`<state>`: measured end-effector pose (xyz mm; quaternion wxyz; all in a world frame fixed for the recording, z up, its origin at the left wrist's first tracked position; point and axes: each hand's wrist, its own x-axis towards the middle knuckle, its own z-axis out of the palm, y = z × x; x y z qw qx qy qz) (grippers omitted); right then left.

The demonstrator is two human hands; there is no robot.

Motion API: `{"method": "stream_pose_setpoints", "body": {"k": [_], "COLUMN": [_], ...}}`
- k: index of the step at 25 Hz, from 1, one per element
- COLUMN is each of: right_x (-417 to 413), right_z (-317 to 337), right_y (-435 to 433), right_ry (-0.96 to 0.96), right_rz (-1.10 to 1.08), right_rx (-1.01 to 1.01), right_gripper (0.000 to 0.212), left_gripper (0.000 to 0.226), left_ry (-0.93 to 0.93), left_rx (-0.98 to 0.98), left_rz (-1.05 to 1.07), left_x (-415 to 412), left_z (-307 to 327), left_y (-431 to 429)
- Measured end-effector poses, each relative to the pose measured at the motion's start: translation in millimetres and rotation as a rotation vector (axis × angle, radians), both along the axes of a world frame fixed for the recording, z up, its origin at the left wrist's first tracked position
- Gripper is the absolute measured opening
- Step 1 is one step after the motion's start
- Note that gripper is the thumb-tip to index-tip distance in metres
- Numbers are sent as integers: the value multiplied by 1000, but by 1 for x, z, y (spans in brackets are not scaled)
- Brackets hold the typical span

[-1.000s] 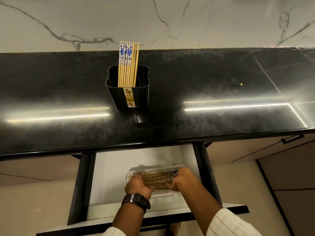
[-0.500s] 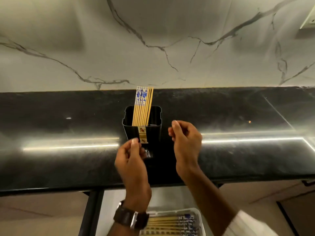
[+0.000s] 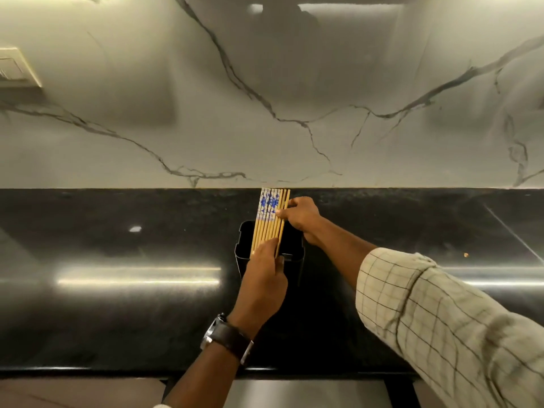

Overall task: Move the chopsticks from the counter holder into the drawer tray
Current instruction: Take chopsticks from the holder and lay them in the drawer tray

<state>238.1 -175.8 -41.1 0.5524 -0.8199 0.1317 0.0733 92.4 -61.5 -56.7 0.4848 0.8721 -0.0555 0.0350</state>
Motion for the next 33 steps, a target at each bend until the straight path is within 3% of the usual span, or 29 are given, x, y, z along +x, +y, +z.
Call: {"method": "stream_pose_setpoints", "body": {"k": [1,2,11,14,16,19,22,25,27,29,30,32,33], "right_x": [2,3,-6,-21,-40,-85,-146,-209,-248,-280,-293,-311,-317], "right_z": [-1,-2,19,47,72,92,82,46,18,-6,-16,-28,-28], "right_y": [0,1,4,-2,-10,-31,-47,-35,-26,-28,-32,-46,-54], "right_ry": [-21,-46,-250,-432,-536,-566,-350,-72,116,251,280,212,70], "right_rz": [23,34,-72,-127,-185,-359,-515,-631,-676,-707,-716,-740,-717], "right_rx": [-27,-46,-113,-153,-99,338,876,1139,1211,1159,1035,606,453], "right_gripper": [11,9,11,12,13,4,14,13,12,19,26,46,52], "left_gripper": [36,37,42,37,21,14,23,28,25,22,22,20,19], "left_ry": [-1,-5,57,82,33,31,146,186,202,249,277,382,454], "left_rx": [7,6,-16,-173,-360,-763,-1111,-1280,-1294,-1225,-1161,-976,-875], "left_rz": [-10,-23,-4,79,234,462,455,442,415,390,364,243,142], "left_x": [0,0,2,-4,-11,-29,-59,-85,-103,-119,-126,-137,-142], "left_z": [-3,-4,-1,9,19,31,41,43,38,26,19,5,0], "left_y": [3,5,2,-1,-1,-3,-26,-55,-63,-57,-50,-34,-29]}}
